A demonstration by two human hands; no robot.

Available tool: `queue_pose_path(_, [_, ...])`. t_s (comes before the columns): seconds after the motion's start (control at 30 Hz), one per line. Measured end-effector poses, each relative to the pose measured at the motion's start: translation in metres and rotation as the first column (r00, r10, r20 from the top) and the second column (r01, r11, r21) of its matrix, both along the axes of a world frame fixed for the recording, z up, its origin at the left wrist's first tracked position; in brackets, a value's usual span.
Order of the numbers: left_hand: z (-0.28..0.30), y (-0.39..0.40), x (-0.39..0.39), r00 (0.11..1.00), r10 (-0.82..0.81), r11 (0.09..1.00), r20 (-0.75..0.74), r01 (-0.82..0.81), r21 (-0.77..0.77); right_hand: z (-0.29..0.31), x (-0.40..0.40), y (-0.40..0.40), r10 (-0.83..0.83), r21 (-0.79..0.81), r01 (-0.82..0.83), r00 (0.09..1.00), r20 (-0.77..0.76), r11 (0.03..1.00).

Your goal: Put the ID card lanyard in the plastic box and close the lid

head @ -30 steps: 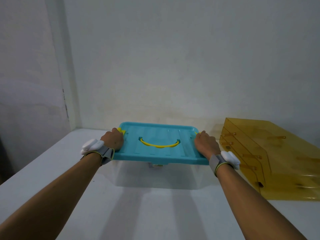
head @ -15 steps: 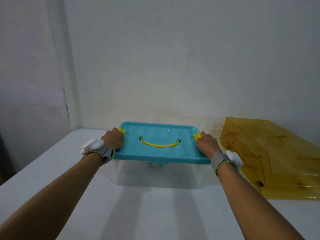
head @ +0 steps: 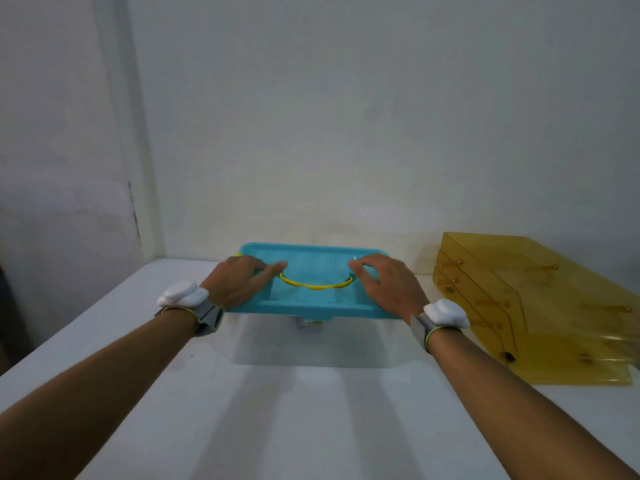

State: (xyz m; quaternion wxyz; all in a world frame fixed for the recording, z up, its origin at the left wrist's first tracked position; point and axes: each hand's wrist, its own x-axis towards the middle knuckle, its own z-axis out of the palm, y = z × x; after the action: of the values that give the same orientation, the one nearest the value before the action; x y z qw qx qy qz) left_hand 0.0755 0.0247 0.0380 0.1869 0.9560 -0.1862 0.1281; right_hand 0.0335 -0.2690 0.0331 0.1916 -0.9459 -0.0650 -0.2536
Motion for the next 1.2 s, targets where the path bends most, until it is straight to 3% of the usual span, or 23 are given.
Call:
queue_pose_path(0.1, [-0.005,0.002,-0.007,0.991,-0.136,0.971,0.002,0.133,0.199,-0.001,-0.014,0.005,0.101,-0.196,-0.116,0.991,-0.086,0.974])
queue_pose_path(0.27, [-0.008,0.005,-0.021,0.979,-0.187,0.917,0.085,0.143,0.373,-0.007,-0.018,0.007,0.132,-0.430,-0.180,0.981,-0.139,0.885])
queue_pose_path(0.6, [0.000,-0.006,0.003,0.976,-0.097,0.930,-0.194,0.158,0.331,-0.013,-0.002,0.017,0.080,-0.411,-0.141,0.984,-0.161,0.901])
queue_pose_path(1.0, [-0.013,-0.030,0.034,0.994,-0.006,0.900,-0.106,0.052,0.433,-0.030,0.030,0.040,-0.023,-0.417,-0.029,0.993,-0.118,0.908])
queue_pose_path(1.2, [-0.014,-0.040,0.041,0.995,0.025,0.907,-0.091,0.016,0.420,-0.028,0.039,0.047,-0.070,-0.389,-0.004,0.982,-0.176,0.921])
